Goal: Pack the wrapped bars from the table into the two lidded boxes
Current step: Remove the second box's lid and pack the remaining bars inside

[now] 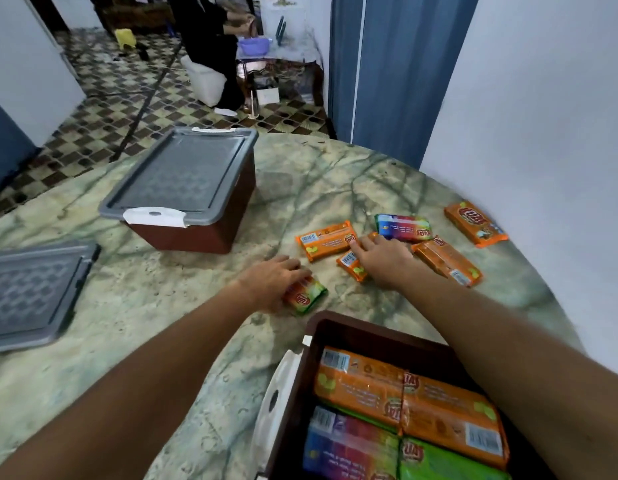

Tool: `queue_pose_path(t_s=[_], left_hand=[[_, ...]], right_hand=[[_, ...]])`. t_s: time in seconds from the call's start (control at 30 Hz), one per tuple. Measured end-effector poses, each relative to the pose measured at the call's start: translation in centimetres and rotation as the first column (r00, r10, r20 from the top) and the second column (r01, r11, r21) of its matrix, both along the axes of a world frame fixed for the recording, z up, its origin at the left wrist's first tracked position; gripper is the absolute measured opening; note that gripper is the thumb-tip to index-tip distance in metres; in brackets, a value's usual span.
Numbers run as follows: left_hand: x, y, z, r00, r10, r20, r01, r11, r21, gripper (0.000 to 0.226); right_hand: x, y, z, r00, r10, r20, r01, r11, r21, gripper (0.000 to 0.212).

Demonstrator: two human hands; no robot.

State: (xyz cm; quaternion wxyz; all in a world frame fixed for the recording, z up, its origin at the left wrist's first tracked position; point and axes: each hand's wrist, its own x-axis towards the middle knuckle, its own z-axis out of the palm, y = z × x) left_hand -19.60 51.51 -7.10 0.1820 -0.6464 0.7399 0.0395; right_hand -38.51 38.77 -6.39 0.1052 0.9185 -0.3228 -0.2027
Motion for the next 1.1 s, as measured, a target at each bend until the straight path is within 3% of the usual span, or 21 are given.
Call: queue_pose_path(t_s=[0.13,0.23,0.37,0.53,0.67,0.8,0.9,1.0,1.1], left_hand=[[0.3,-0.5,0.2,0.998,0.047,-0.044,-0.047,0.999,0.002,0.07],[0.4,0.0,0.3,0.979,0.128,-0.158,-0.127,0.992,0.017,0.068],[-0.5,1.4,3.1,0.918,0.18,-0.352,-0.219,0.973,-0.073,0.074],[-3.8,3.0,12.4,0.888,-0.005,-0.46,-0.154,0.939,-0.307,0.074],[-9.4,7.3,17.0,0.909,-0.159,-0.386,0.061,0.965,-0.255,0.066],[-14.3,11.4,14.4,0.943,-0.218,-0.249,0.209,0.976,-0.064,0.054],[-16.1,13.4,10.7,0.953,-0.22,-0.206,0.23,0.973,0.028,0.057],[-16.5,14.6,8.0,0.952,-0.222,-0.211,0.232,0.972,0.024,0.062],[-16.0,15.1,7.0,0.969,-0.173,-0.176,0.175,0.985,-0.004,0.052]], right_hand=[[-0.6,0.2,0.0,1.0,0.001,0.003,-0.001,0.999,-0.04,0.045],[-2.3,0.5,0.8,0.994,-0.105,0.009,0.104,0.992,0.068,0.054],[-5.8,2.2,3.3,0.948,-0.224,0.225,0.218,0.975,0.052,0.067],[-9.5,7.1,10.6,0.838,-0.251,0.485,0.242,0.967,0.084,0.068],[-14.5,14.5,14.7,0.848,-0.246,0.47,0.203,0.969,0.14,0.062],[-18.0,20.6,12.6,0.902,-0.291,0.319,0.228,0.949,0.22,0.06],[-19.2,23.6,9.5,0.926,-0.294,0.237,0.23,0.937,0.265,0.062],[-20.0,24.9,7.2,0.926,-0.284,0.248,0.224,0.943,0.246,0.066],[-20.1,25.2,6.1,0.92,-0.291,0.264,0.235,0.946,0.223,0.063]])
